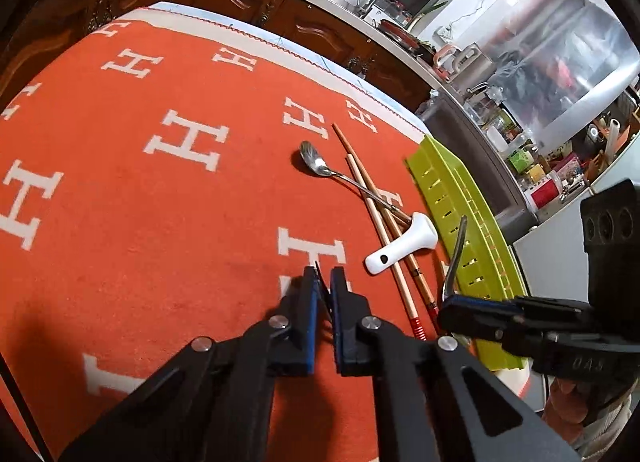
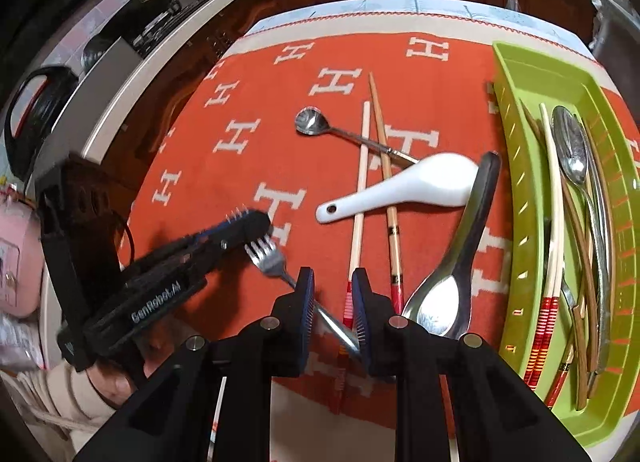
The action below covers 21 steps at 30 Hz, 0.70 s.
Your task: Organize utensils
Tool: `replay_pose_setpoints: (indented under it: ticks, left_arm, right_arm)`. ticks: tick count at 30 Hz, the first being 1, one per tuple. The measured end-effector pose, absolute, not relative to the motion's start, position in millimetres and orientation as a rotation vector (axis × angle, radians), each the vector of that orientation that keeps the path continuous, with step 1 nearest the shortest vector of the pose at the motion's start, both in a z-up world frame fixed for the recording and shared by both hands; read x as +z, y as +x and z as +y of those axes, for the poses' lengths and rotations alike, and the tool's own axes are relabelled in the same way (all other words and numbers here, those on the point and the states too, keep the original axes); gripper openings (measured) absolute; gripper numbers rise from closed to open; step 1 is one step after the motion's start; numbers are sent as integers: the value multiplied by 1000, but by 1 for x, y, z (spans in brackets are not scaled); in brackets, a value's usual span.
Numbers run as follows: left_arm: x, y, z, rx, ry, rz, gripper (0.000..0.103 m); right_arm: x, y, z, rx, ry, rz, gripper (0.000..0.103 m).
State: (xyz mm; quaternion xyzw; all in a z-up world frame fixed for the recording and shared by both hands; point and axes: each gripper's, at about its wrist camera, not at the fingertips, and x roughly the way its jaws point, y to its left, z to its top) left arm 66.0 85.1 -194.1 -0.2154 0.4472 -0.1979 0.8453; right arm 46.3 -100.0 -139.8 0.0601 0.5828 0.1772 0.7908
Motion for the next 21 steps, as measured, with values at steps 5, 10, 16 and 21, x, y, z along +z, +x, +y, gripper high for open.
replay_pose_setpoints:
  ticks: [5,10,16,21]
  left_arm:
    - [-185,70,89,-483,-455,974,1]
    - [-165,74,100,-483,-395,1005,1]
    - [-149,74,123,-452,-386,1011,0]
    - [-150,75,136,-445,-415,1020,0]
  right_arm:
    - [-137,70,-116,296,255,1285,20]
    - [-142,95,-135,190,415,1320,20]
    - [-159,111,-154,70,599,1347,29]
    - [-174,115,-157,35,673,1336,34]
